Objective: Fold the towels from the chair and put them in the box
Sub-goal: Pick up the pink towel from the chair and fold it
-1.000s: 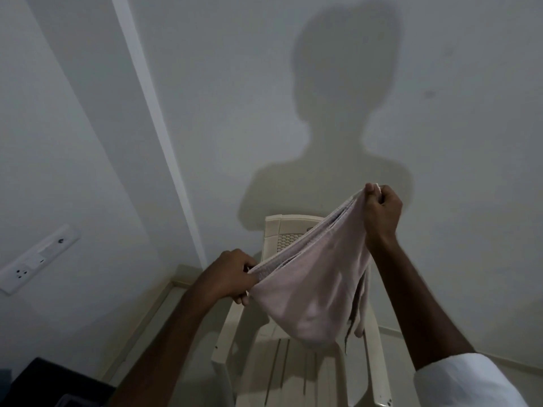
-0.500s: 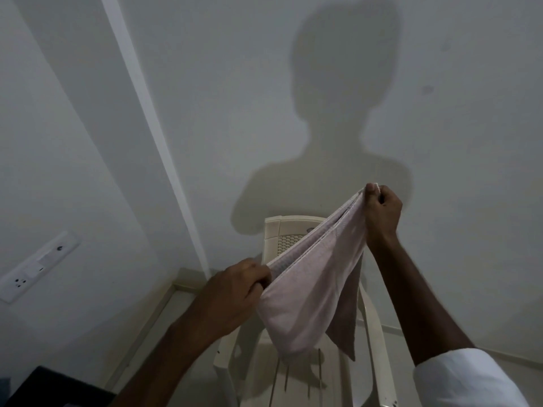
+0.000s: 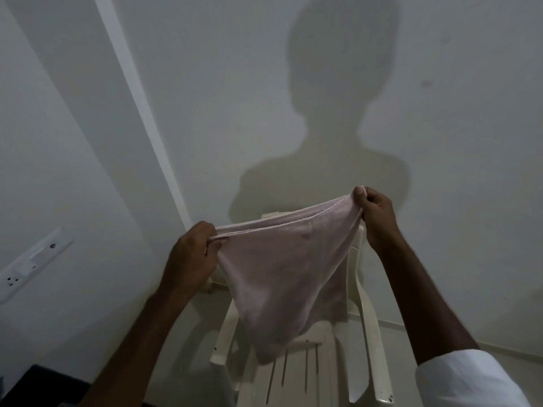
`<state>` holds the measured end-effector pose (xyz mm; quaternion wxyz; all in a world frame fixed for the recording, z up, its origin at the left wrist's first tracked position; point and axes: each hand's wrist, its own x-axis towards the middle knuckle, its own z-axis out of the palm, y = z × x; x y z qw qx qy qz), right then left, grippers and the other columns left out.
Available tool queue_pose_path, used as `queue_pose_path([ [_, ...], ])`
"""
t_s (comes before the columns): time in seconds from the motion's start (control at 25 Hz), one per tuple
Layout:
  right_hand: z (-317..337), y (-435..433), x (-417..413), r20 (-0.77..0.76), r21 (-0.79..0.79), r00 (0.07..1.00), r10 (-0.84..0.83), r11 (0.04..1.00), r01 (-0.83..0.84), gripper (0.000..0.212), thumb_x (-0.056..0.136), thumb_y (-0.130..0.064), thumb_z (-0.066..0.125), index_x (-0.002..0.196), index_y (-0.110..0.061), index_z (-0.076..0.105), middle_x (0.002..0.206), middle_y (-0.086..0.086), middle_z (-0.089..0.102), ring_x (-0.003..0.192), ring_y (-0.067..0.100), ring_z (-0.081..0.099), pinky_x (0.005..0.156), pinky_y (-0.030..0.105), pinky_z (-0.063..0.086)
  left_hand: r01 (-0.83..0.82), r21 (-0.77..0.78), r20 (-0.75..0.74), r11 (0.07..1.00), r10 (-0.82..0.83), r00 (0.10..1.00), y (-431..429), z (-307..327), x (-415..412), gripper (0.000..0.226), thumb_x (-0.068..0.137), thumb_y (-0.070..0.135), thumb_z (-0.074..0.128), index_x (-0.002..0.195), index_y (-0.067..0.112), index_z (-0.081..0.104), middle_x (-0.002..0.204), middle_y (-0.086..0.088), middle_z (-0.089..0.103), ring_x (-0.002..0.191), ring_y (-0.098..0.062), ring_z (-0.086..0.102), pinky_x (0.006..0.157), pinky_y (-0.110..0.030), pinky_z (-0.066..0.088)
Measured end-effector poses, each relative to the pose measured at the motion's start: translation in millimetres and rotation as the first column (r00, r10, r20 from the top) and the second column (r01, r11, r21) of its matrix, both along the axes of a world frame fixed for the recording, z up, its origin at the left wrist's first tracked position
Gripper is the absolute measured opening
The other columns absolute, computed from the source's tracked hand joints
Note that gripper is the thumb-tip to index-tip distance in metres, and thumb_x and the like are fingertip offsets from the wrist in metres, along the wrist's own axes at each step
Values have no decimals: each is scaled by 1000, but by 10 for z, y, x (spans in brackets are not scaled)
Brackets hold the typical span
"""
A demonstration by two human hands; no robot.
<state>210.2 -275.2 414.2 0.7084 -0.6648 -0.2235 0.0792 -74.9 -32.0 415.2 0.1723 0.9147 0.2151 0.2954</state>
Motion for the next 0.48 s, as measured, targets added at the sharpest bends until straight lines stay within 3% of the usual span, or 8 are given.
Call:
queue_pose_path([
  [0.08,34,-107,-16,-52,-44,988,143,988,-145,56,72,-65,74,75,-11,63,70,2,50,66,14,48,59,26,41,18,5,55,1000,-19,998,97,50,26,6,85,15,58,81,12,56,81,-6,58,75,-31,59,63,-38,51],
  [0.2,70,-262,-57,-103,20,910,401,916,-401,33,89,-36,64,80,-4,62,74,4,57,70,15,55,65,24,48,-54,-158,181,986,83,980,281,124,19,9,88,5,65,80,7,61,76,-8,62,72,-27,60,65,-34,51],
  [0.32,115,-134,-55,-70,-95,959,273,956,-279,41,83,-28,77,87,11,65,78,10,61,77,23,56,72,36,47,-81,-52,20,995,82,996,365,227,119,14,87,3,66,75,5,57,74,-7,56,71,-29,56,64,-37,44],
  [0.4,138,-53,-82,-55,-142,974,218,964,-224,44,80,-25,81,87,15,64,77,11,60,77,23,53,73,39,43,-47,-12,16,999,48,999,410,290,157,15,86,3,68,75,5,57,75,-7,55,72,-28,55,65,-36,44],
  [0.48,178,-142,-107,-50,17,931,362,932,-362,24,86,-19,73,78,1,64,72,5,57,69,17,53,66,31,43,79,-259,117,963,-50,992,467,413,63,20,84,16,75,76,7,58,76,-9,57,73,-21,58,70,-33,52],
])
